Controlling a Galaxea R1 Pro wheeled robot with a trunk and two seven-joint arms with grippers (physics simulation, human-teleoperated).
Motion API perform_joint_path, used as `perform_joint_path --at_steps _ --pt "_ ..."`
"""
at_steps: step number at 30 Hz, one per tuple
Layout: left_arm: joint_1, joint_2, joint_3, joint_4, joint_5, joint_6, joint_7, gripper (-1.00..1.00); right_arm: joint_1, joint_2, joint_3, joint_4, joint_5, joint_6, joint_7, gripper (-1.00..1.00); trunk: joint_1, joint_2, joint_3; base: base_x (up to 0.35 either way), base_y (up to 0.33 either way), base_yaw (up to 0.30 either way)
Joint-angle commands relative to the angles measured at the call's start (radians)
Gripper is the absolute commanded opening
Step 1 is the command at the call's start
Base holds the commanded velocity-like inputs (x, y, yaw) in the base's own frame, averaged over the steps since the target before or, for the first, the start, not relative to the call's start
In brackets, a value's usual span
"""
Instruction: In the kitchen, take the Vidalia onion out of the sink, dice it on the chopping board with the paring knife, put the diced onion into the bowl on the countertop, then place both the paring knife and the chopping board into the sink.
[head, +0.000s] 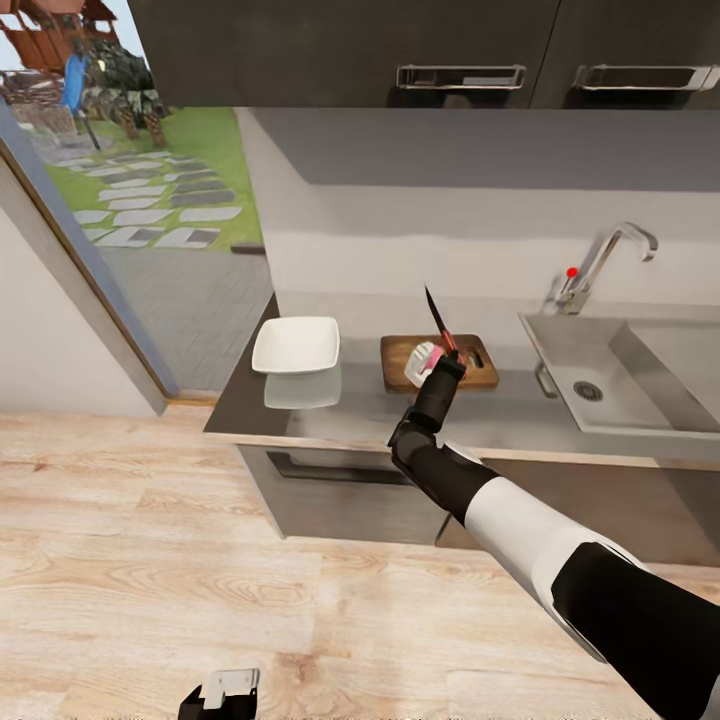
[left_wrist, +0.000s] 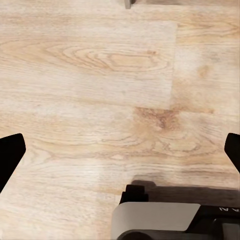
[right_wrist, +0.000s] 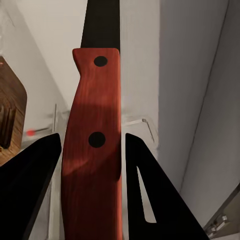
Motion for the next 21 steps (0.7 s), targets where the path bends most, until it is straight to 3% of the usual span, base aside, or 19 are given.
perform_joint_path --at_steps 1,21 --pt "-0.002 0.000 -0.003 0.004 -0.002 -0.007 0.005 1.00 -0.001 0.000 0.003 0.001 0.000 0.005 -0.003 -1.00 0.000 -0.001 -0.003 0.000 0.000 0.000" --pt "-0.002 -0.001 -0.003 0.004 -0.002 -0.006 0.005 1.00 -0.001 -0.001 0.003 0.002 -0.001 0.005 -0.003 -1.00 0.000 -0.001 -0.035 0.000 0.000 0.000"
